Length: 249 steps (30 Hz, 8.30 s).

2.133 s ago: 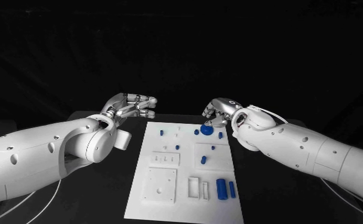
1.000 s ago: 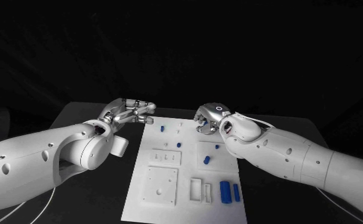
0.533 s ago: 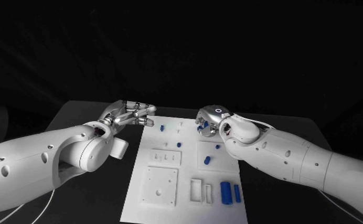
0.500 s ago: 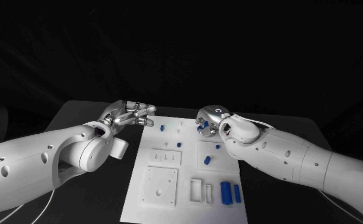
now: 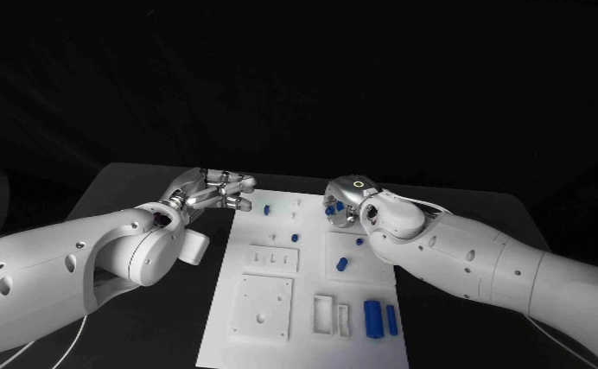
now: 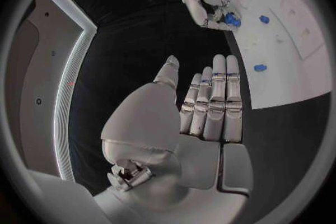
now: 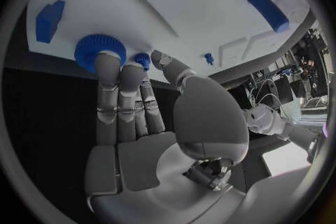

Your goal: Assemble the parts on the task board

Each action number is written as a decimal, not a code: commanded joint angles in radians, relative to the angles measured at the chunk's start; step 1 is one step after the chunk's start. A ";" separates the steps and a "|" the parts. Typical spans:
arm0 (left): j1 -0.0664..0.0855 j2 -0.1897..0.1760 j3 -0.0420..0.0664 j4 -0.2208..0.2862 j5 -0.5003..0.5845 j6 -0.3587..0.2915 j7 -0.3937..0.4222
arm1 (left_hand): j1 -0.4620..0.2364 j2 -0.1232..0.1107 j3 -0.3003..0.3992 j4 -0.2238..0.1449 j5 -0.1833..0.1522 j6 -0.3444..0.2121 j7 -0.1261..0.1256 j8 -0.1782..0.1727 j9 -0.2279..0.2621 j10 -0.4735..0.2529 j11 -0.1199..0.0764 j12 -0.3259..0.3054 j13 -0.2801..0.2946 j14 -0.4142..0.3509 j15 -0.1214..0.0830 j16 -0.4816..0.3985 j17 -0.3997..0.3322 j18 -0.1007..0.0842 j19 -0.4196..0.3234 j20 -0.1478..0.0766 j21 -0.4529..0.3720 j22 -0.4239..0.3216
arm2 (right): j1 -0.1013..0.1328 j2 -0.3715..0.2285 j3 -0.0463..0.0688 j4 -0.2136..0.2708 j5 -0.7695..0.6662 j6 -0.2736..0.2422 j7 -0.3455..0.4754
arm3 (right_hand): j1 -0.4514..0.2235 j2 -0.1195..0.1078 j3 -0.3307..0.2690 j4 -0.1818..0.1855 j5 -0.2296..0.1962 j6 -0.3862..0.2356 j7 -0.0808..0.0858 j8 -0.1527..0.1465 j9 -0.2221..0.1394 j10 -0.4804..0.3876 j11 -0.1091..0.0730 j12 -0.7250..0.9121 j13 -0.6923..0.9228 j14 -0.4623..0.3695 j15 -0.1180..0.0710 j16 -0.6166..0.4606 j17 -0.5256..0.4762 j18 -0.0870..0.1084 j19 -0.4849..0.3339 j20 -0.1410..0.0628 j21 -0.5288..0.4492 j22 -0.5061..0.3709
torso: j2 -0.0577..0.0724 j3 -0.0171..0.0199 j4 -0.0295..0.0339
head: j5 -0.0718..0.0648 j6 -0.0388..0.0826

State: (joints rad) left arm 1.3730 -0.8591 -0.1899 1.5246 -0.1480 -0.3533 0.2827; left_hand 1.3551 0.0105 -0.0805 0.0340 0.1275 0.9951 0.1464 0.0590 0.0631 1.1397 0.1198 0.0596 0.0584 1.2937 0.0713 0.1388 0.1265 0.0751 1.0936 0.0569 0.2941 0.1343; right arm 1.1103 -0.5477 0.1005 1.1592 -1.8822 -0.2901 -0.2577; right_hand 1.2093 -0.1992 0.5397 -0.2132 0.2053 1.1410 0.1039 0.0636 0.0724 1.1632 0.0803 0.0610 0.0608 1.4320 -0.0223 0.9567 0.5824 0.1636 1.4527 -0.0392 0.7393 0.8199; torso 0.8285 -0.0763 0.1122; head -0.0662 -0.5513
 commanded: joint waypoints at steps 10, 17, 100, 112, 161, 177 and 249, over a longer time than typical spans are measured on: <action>0.001 0.002 0.001 0.000 -0.006 0.021 -0.002 | -0.012 -0.001 0.006 -0.002 -0.002 -0.005 0.004 0.004 0.001 -0.011 0.000 0.001 0.001 -0.004 0.000 0.006 0.001 -0.009 -0.007 -0.001 0.009 0.001 | -0.003 0.001 0.000 -0.003 -0.033 0.021 -0.016 | 0.028 0.048 0.089 -0.017 -0.067 0.042 -0.003 0.001 0.006 0.071 -0.019 -0.002 0.001 -0.003 -0.006 0.009 -0.001 -0.003 0.011 -0.010 -0.005 0.036 | 0.010 -0.0038 0.0004 | 0.000 0.003; 0.001 0.003 0.001 -0.001 -0.007 0.023 -0.004 | -0.012 -0.001 0.006 -0.002 -0.002 -0.005 0.004 0.004 0.001 -0.011 0.000 0.001 0.001 -0.004 0.000 0.006 0.001 -0.009 -0.007 -0.001 0.009 0.001 | -0.004 0.003 0.000 -0.002 -0.035 0.002 -0.019 | 0.050 0.090 0.091 -0.029 -0.108 0.087 -0.015 0.002 0.018 0.152 -0.043 -0.001 0.005 -0.003 -0.022 0.007 0.000 -0.018 0.010 -0.025 0.003 0.058 | 0.013 -0.0058 0.0015 | -0.002 0.005; 0.021 0.022 0.002 -0.008 -0.015 0.024 -0.011 | -0.010 0.001 0.007 -0.008 -0.002 -0.005 0.004 0.004 0.002 -0.015 0.001 0.001 0.001 -0.003 0.000 0.010 0.001 -0.008 -0.010 -0.001 0.020 -0.003 | 0.002 0.155 0.005 -0.060 -0.064 -0.126 -0.105 | 0.048 0.078 0.078 -0.031 -0.119 0.108 -0.021 0.000 0.038 0.168 -0.050 -0.001 0.004 0.001 -0.028 -0.015 0.012 -0.045 0.030 -0.036 -0.083 0.214 | 0.035 -0.0245 0.0131 | 0.019 0.004; 0.022 0.025 0.002 -0.011 -0.015 0.027 -0.013 | -0.010 0.001 0.007 -0.008 -0.002 -0.005 0.004 0.004 0.002 -0.015 0.001 0.001 0.001 -0.003 0.000 0.010 0.001 -0.008 -0.010 -0.001 0.020 -0.003 | 0.001 0.157 0.004 -0.066 -0.052 -0.117 -0.099 | 0.033 0.064 0.051 -0.010 -0.152 0.092 -0.021 -0.001 0.032 0.147 -0.046 -0.002 0.002 0.004 -0.023 -0.018 0.010 -0.047 0.034 -0.032 -0.103 0.215 | 0.036 -0.0251 0.0118 | 0.023 -0.001; 0.026 0.006 0.001 -0.060 -0.014 0.036 0.001 | 0.003 0.005 0.030 -0.028 0.065 -0.005 0.004 0.003 0.001 -0.018 0.000 0.001 0.001 -0.003 -0.002 0.008 -0.001 -0.008 -0.017 -0.003 0.034 -0.001 | -0.034 -0.207 0.113 0.171 0.166 -0.020 -0.007 | 0.062 0.007 -0.254 0.110 -0.105 -0.066 -0.013 0.001 -0.005 0.145 -0.098 0.828 1.085 -0.001 -0.060 0.035 0.074 -0.082 0.060 -0.067 -0.005 0.307 | 0.019 0.0156 -0.0470 | 0.048 0.011; 0.026 0.018 0.000 -0.073 -0.014 0.045 -0.003 | 0.003 0.005 0.030 -0.028 0.065 -0.005 0.004 0.003 0.001 -0.018 0.000 0.001 0.001 -0.003 -0.002 0.008 -0.001 -0.008 -0.017 -0.003 0.034 -0.001 | -0.045 -0.136 0.116 0.093 0.206 0.006 -0.035 | 0.059 0.003 -0.268 0.148 -0.045 -0.119 -0.010 -0.001 -0.006 0.217 -0.097 1.100 1.292 0.006 -0.059 0.136 0.328 -0.078 0.070 -0.064 0.153 0.459 | 0.021 0.0164 -0.0395 | 0.044 0.002; 0.026 0.024 0.001 -0.083 -0.024 0.046 -0.023 | 0.003 0.003 0.031 -0.029 0.065 -0.008 0.005 0.004 0.001 -0.022 0.002 0.001 0.001 -0.004 -0.001 0.008 -0.001 -0.007 -0.021 -0.002 0.040 -0.004 | -0.040 -0.052 0.143 0.014 0.287 0.081 -0.044 | 0.043 0.014 -0.278 0.206 -0.028 -0.111 -0.004 -0.001 -0.007 0.242 -0.082 1.147 1.335 0.008 -0.051 0.144 0.347 -0.076 0.072 -0.056 0.161 0.502 | 0.023 0.0200 -0.0417 | 0.060 -0.015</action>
State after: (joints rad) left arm 1.3980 -0.8369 -0.1901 1.4421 -0.1673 -0.3197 0.2582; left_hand 1.3645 0.0199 -0.0518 0.0052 0.1945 0.9914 0.1499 0.0589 0.0630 1.1252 0.1197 0.0596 0.0579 1.2936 0.0715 0.1425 0.1262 0.0750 1.0792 0.0572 0.3288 0.1320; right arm 1.0716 -0.6004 0.2446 1.1712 -1.6188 -0.2369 -0.3044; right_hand 1.2633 -0.1868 0.2596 -0.0122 0.1706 1.0250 0.0968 0.0655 0.0650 1.3993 -0.0019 1.2026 1.3076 1.4376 -0.0747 1.0939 0.9284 0.0919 1.4666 -0.1033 0.8981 1.3079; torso 0.8519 -0.0567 0.0699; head -0.0065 -0.5653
